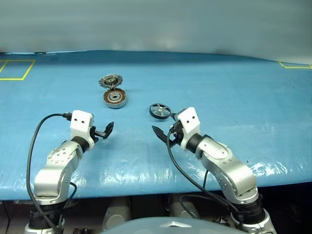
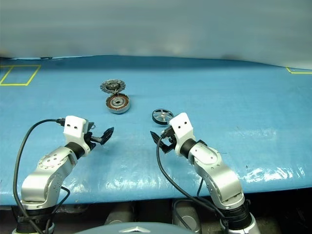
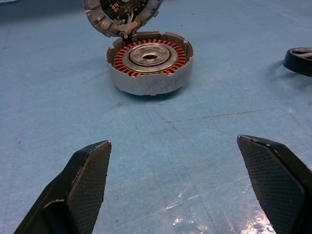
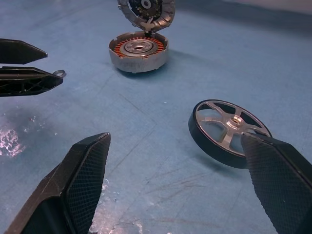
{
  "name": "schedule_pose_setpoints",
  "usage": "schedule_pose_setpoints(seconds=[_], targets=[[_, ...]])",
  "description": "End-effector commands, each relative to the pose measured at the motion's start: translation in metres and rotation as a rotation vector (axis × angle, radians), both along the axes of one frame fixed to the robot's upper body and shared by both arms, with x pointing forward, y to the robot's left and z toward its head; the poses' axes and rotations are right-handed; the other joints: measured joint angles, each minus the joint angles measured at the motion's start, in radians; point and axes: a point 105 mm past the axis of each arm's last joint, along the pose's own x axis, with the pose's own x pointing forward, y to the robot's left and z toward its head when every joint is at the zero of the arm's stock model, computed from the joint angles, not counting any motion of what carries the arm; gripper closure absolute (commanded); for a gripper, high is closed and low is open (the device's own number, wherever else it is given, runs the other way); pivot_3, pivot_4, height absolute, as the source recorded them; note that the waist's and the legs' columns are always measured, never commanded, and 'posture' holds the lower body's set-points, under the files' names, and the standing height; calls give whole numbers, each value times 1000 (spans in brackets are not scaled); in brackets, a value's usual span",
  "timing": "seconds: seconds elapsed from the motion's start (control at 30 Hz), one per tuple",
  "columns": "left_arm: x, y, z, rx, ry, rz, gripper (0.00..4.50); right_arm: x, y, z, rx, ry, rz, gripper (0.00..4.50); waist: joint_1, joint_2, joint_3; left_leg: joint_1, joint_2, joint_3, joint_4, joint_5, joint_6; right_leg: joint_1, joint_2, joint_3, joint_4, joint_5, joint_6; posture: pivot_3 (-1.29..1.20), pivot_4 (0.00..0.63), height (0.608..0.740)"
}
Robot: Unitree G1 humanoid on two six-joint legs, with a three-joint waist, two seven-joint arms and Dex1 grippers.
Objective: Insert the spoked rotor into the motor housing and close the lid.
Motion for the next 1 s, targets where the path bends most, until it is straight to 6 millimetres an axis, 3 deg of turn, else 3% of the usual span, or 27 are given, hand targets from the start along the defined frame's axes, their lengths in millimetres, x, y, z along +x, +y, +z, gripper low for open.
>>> schedule_pose_setpoints(seconds=[0.03,1.0], targets=[[2,1,7,7,-27,3,0,0,2,10,13,-45,9,16,0,0,0,0,0,0,0,0,0,0,0,0,0,0,0,0,150,740],[3,1,8,16,-25,2,0,-1,4,6,-6,-33,4,16,0,0,0,0,0,0,0,0,0,0,0,0,0,0,0,0,150,740]])
